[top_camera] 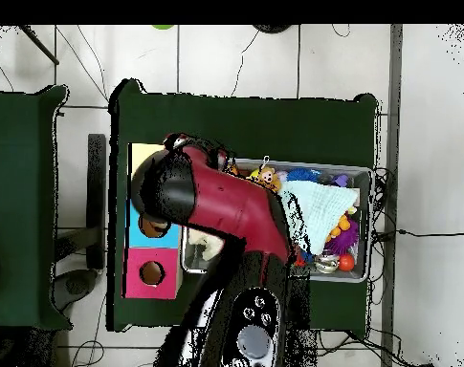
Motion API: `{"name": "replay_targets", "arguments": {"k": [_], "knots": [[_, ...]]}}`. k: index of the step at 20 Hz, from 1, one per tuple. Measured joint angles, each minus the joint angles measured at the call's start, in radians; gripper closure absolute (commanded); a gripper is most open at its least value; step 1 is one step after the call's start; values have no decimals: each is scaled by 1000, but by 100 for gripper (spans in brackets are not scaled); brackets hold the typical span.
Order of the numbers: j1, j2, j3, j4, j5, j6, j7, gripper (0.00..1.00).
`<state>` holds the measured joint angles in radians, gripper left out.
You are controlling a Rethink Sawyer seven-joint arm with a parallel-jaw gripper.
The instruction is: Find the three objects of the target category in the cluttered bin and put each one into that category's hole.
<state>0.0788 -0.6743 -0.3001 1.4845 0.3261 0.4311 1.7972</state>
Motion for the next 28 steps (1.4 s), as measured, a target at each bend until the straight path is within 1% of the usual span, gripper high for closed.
{"name": "replay_targets", "arguments": {"k": [1,2,4,6,8,15,16,18,27,28], "knots": [[-31,-2,14,0,-11,0,0,100],[-46,-2,21,0,-15,0,0,100],[-108,0,51,-2,-42,0,0,100],[-132,1,63,-6,-55,0,0,100],[-185,9,92,-25,-91,0,0,100],[-280,25,163,-62,-155,0,0,100],[-309,33,185,-69,-177,0,0,100],[-325,37,197,-73,-190,0,0,100],[-451,86,299,-95,-308,0,0,100],[-481,95,319,-95,-339,0,0,100]]}}
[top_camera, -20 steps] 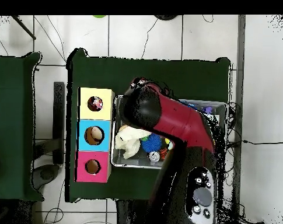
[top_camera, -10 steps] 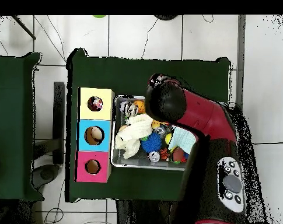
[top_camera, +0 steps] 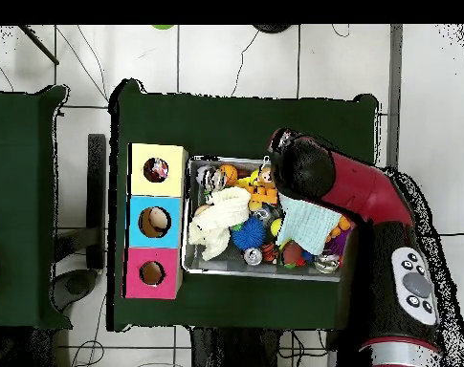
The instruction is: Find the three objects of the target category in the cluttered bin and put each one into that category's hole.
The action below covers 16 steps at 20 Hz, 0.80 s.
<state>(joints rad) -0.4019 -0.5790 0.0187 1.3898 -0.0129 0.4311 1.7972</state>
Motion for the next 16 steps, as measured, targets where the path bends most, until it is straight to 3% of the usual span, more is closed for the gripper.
{"name": "replay_targets", "arguments": {"k": [10,16], "knots": [[-124,14,70,5,-154,0,0,100],[-156,17,86,10,-236,0,0,100]]}}
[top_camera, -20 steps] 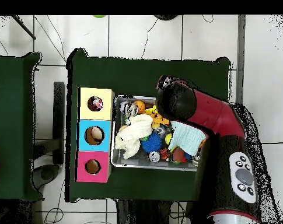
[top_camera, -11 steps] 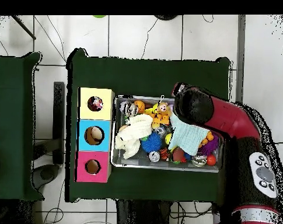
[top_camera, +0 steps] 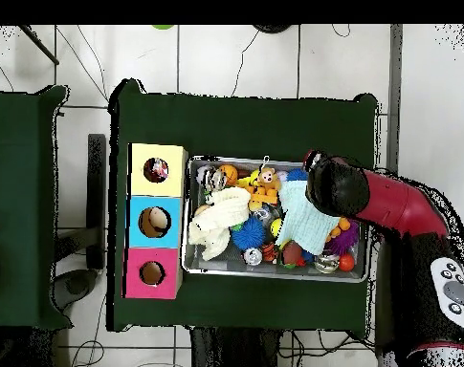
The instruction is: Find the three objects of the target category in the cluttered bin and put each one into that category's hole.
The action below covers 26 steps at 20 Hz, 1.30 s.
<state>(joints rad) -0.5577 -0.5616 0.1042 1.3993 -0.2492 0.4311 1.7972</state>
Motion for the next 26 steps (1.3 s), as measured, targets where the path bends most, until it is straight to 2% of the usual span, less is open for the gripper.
{"name": "replay_targets", "arguments": {"k": [13,26], "knots": [[-44,46,8,11,-123,-31,0,100],[-53,131,8,32,-191,-99,0,100]]}}
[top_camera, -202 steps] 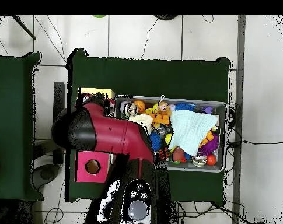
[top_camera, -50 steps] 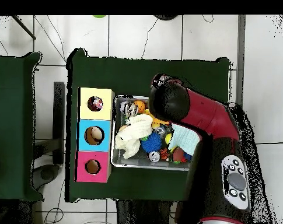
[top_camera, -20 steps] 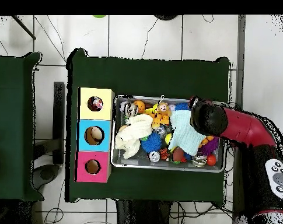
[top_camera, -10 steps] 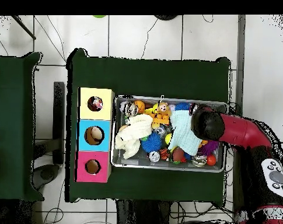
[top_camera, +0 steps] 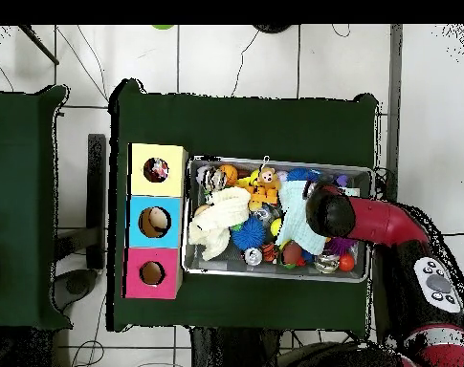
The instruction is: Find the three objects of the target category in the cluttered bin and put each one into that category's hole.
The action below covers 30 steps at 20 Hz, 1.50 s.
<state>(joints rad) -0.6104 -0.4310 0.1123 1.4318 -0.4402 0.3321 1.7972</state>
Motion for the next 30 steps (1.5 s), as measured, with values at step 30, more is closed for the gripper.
{"name": "replay_targets", "arguments": {"k": [30], "knots": [[137,-30,-77,28,68,433,0,100]]}}
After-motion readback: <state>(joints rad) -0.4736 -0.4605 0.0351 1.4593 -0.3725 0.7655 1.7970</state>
